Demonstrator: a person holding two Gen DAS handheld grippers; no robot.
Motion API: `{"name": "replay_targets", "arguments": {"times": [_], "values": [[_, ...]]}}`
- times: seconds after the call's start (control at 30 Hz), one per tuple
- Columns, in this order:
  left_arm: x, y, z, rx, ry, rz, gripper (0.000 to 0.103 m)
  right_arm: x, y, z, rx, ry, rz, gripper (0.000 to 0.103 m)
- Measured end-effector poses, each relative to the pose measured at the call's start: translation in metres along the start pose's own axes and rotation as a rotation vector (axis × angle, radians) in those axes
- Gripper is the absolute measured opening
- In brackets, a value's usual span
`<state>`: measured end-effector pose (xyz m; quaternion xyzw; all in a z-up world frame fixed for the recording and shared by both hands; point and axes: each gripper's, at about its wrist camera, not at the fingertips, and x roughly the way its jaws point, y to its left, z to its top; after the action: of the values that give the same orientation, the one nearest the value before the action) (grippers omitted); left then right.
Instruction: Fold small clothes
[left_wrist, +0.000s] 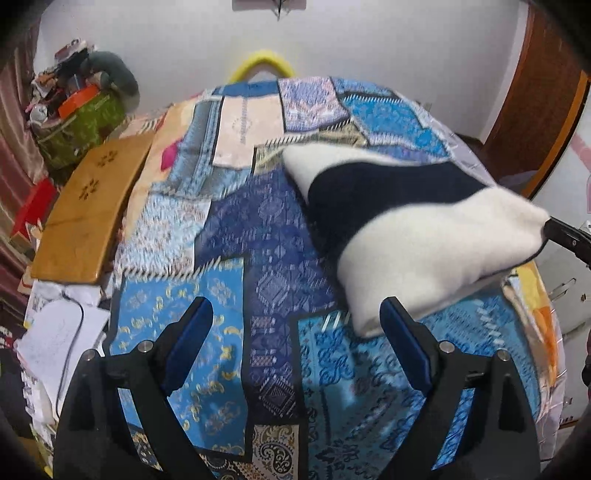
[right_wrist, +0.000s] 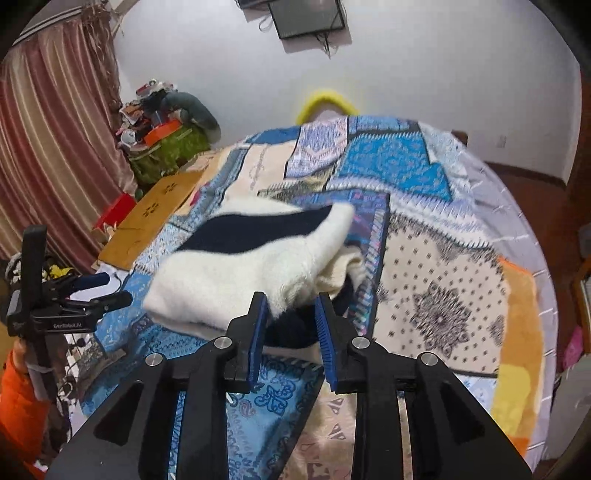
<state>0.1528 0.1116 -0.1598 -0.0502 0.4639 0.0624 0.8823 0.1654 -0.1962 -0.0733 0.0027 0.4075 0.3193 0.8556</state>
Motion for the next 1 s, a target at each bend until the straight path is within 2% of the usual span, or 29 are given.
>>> {"name": "replay_targets", "arguments": {"times": [0.17,0.33,0.5,0.63,0.73,0.8,0.83,0.87,1.0], "values": [[-0.008,-0.013,0.022,0.038,-0.043,-0.021,0.092,-0.013,0.0,0.016,-0.009,-0.056,-0.01,0.025],[-0.001,-0.031,0.041,0.093,-0.057,-0.04,0.093,-0.005,0.0,0.032,-0.024,-0.072,-0.008,0.029],[0.024,-0.043,0.051,0.121,-0.007,-0.064,0.093,0.026,-0.004,0.039,0.002,-0.027,0.023,0.03],[0.047,-0.046,0.051,0.122,0.041,-0.072,0.093,0.057,-0.014,0.034,0.06,0.049,0.032,0.03],[0.052,-0.04,0.045,0.102,0.045,-0.088,0.099,0.067,-0.024,0.027,0.087,0.081,0.021,0.031],[0.054,-0.035,0.042,0.087,0.04,-0.092,0.103,0.067,-0.032,0.024,0.11,0.094,0.028,0.043],[0.055,-0.031,0.041,0.076,0.044,-0.101,0.103,0.067,-0.035,0.024,0.12,0.097,0.024,0.056],[0.056,-0.028,0.041,0.065,0.051,-0.111,0.103,0.067,-0.038,0.023,0.125,0.099,0.013,0.062],[0.057,-0.02,0.047,0.023,0.074,-0.143,0.103,0.068,-0.046,0.023,0.142,0.117,0.019,0.071]]}}
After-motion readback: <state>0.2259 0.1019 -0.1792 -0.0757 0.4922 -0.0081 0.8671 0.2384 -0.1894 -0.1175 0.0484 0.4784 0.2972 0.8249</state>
